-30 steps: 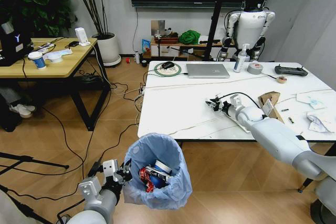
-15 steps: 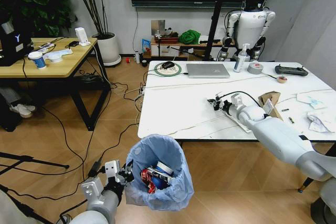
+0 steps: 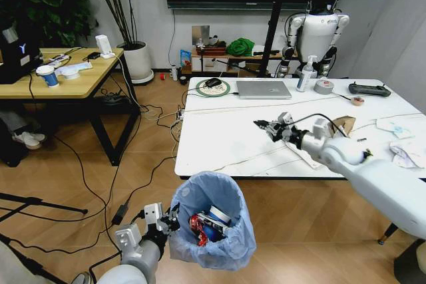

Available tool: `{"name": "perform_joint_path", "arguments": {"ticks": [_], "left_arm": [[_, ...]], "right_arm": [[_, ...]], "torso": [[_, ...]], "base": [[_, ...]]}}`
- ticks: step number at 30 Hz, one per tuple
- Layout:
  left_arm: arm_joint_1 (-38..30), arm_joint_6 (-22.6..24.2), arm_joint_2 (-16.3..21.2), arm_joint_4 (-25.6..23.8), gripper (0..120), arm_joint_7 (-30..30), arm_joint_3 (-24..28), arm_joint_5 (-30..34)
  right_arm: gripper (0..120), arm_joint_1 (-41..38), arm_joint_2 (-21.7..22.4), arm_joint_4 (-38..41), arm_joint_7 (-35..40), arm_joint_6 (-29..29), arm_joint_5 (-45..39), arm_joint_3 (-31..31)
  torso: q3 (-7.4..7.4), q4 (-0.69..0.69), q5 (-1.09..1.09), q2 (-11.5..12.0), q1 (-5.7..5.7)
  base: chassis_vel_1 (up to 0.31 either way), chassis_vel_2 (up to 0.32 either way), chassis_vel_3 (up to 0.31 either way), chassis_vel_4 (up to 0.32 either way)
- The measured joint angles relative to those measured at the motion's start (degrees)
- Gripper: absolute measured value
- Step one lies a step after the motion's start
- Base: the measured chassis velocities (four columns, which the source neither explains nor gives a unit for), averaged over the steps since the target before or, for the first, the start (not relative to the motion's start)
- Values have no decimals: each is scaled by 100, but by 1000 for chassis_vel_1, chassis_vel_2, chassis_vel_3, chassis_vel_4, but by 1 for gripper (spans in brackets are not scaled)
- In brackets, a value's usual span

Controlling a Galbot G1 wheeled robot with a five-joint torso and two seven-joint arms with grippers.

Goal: Pick up the trash bin and place the trash from the table into it.

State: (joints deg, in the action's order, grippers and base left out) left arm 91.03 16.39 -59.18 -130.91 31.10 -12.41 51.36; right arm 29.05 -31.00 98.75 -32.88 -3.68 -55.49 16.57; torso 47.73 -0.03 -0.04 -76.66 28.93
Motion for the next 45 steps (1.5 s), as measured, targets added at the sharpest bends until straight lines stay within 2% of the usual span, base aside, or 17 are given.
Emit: {"name": "perform_joint_path", "arguments": {"ticks": [5,9,22,25,27,28,30,31,33,39,40,41,43,45], "left_arm": [[69,3,1,-106,0,2,-107,4],[100,5,-30,-149,0,11,-159,0],[150,13,-132,-181,0,25,-235,-67],[199,14,-196,-193,0,27,-277,-115],[203,14,-202,-195,0,28,-280,-120],[210,14,-214,-196,0,28,-284,-135],[213,15,-221,-196,0,29,-284,-142],[220,15,-227,-196,0,29,-284,-150],[223,15,-228,-194,0,29,-284,-155],[236,15,-239,-173,0,25,-279,-203],[236,15,-239,-173,0,25,-279,-203],[241,15,-238,-169,0,21,-281,-213],[256,9,-221,-161,0,8,-291,-233],[270,-13,-196,-146,0,-25,-298,-250]], "right_arm": [[0,25,116,780,-413,-220,-69,473],[0,-25,43,984,-513,-364,82,883],[1,-73,-340,828,-959,-679,503,1392],[12,-39,-448,712,-997,-779,613,1463],[14,-34,-457,700,-998,-789,619,1469],[22,-21,-478,668,-997,-818,630,1478],[25,-20,-484,657,-995,-825,631,1478],[33,-21,-491,642,-990,-828,629,1477],[35,-23,-496,631,-984,-829,628,1473],[64,-38,-516,552,-846,-865,582,1330],[64,-38,-516,552,-846,-865,582,1330],[65,-34,-521,533,-795,-877,577,1267],[75,15,-570,437,-527,-899,506,931],[84,65,-659,236,-140,-823,286,410]], "torso": [[0,4,3,0,0],[1,4,4,0,0],[1,3,3,0,1],[1,4,5,1,1],[1,4,5,1,1],[2,4,5,1,1],[1,4,4,2,1],[1,3,4,2,1],[1,3,4,1,1],[1,3,4,1,1],[1,3,4,1,1],[1,3,4,1,1],[1,3,5,1,1],[1,4,5,1,1]], "base": [[0,0,0,0],[0,0,0,0],[0,0,0,0],[0,0,0,0],[0,0,0,0],[0,0,0,0],[0,0,0,0],[0,0,0,0],[0,0,0,0],[0,0,0,0],[0,0,0,0],[0,0,0,0],[0,0,0,0],[0,0,0,0]]}}
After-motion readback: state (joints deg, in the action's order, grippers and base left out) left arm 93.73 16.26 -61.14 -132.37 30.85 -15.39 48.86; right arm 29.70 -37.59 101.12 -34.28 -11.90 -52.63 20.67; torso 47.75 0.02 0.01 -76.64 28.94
